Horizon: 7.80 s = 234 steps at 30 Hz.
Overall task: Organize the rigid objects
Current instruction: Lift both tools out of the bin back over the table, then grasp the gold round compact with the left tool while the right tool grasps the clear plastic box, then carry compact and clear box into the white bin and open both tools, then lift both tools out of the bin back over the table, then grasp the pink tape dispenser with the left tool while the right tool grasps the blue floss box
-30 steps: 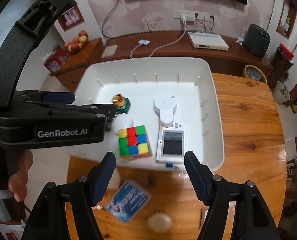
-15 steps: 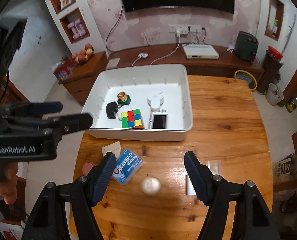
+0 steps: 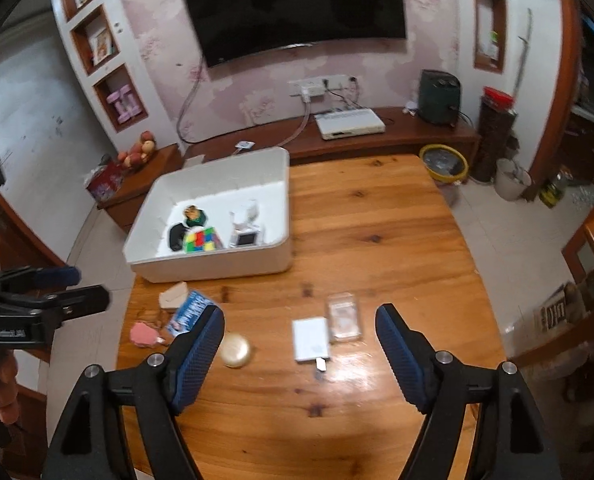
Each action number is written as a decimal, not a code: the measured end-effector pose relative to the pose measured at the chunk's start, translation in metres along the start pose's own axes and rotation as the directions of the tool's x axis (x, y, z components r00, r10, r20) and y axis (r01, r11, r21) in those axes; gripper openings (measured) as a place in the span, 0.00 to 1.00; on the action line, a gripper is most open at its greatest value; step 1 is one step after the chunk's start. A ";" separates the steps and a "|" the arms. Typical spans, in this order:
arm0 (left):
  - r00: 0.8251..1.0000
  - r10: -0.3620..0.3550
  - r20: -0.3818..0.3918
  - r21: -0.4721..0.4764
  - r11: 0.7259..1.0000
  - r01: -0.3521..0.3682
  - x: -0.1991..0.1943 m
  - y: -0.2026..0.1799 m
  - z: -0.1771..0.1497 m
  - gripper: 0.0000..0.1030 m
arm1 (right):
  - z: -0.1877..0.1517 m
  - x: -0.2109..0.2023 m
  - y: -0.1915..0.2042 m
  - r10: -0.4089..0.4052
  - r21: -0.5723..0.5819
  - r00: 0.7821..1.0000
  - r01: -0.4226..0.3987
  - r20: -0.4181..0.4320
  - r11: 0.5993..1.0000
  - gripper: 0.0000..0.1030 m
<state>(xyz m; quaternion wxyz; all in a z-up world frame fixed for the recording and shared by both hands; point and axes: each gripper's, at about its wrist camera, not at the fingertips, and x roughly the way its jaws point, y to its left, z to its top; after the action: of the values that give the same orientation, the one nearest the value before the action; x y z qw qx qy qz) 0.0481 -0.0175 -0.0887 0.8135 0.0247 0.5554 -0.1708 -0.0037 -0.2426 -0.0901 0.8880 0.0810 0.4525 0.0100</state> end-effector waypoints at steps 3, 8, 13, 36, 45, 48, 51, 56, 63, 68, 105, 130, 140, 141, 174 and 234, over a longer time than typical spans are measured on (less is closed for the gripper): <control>1.000 0.006 -0.022 -0.022 1.000 -0.006 0.011 -0.001 -0.008 0.86 | -0.009 0.009 -0.018 -0.013 0.032 1.000 0.014 -0.028 0.999 0.76; 0.997 0.028 -0.067 -0.034 0.999 -0.030 0.037 -0.005 -0.025 0.86 | -0.028 0.024 -0.034 -0.035 0.047 0.997 0.038 -0.062 0.998 0.76; 0.994 0.057 -0.092 -0.014 0.998 -0.059 0.063 -0.015 -0.044 0.86 | -0.040 0.048 -0.033 -0.045 0.010 0.994 0.046 -0.103 0.999 0.76; 0.981 0.126 -0.149 -0.198 0.968 -0.154 0.183 0.004 -0.066 0.86 | -0.028 0.175 -0.055 -0.018 0.016 0.970 0.023 -0.243 1.000 0.76; 0.979 0.142 -0.146 -0.219 0.960 -0.172 0.195 0.008 -0.052 0.86 | -0.005 0.213 -0.040 -0.060 -0.022 0.949 0.056 -0.311 0.998 0.76; 0.978 0.149 -0.144 -0.215 0.960 -0.178 0.197 0.009 -0.052 0.86 | -0.006 0.223 -0.036 -0.108 -0.061 0.932 0.092 -0.347 0.994 0.60; 0.978 0.150 -0.145 -0.212 0.961 -0.179 0.197 0.008 -0.052 0.86 | -0.007 0.224 -0.035 -0.136 -0.090 0.925 0.111 -0.355 0.990 0.50; 0.978 0.140 -0.155 -0.218 0.961 -0.172 0.200 0.005 -0.044 0.85 | -0.015 0.217 -0.047 -0.135 -0.060 0.922 0.121 -0.362 0.991 0.49; 0.969 0.194 -0.151 -0.166 0.962 -0.218 0.203 -0.018 -0.040 0.57 | -0.028 0.205 -0.066 -0.110 -0.010 0.923 0.115 -0.368 0.993 0.49; 0.974 0.161 -0.157 -0.150 0.971 -0.184 0.202 -0.021 -0.043 0.57 | -0.037 0.195 -0.071 -0.074 0.028 0.927 0.091 -0.368 0.995 0.49; 0.947 0.150 0.285 -0.028 0.989 -0.148 -0.027 0.082 0.115 0.57 | 0.149 0.009 0.134 0.089 -0.163 0.988 -0.068 0.125 0.984 0.49; 0.989 0.145 -0.019 -0.059 0.988 -0.146 0.162 0.159 0.145 0.57 | 0.122 0.265 0.143 -0.069 -0.039 0.954 0.060 -0.293 0.997 0.49; 0.979 0.189 -0.078 -0.044 0.980 -0.193 0.183 0.158 0.146 0.57 | 0.112 0.283 0.148 -0.085 -0.095 0.934 0.055 -0.346 0.994 0.52; 0.979 0.189 -0.080 -0.046 0.980 -0.193 0.182 0.159 0.145 0.57 | 0.112 0.283 0.148 -0.085 -0.100 0.932 0.053 -0.352 0.994 0.58; 0.965 0.201 0.167 -0.094 0.978 -0.188 0.000 0.128 0.072 0.92 | 0.063 0.087 0.126 0.020 -0.013 0.999 -0.021 -0.048 1.000 0.71; 0.978 0.055 -0.203 0.538 0.841 0.064 0.143 0.161 -0.044 0.92 | -0.027 0.225 0.180 -0.078 0.208 0.906 0.179 -0.417 0.962 0.78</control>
<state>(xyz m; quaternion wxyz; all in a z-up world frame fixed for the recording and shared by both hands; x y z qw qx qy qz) 0.1040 0.1081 -0.2598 0.7094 0.2700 0.5675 -0.3190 0.1170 -0.0414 -0.2586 0.7572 0.1544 0.6285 -0.0877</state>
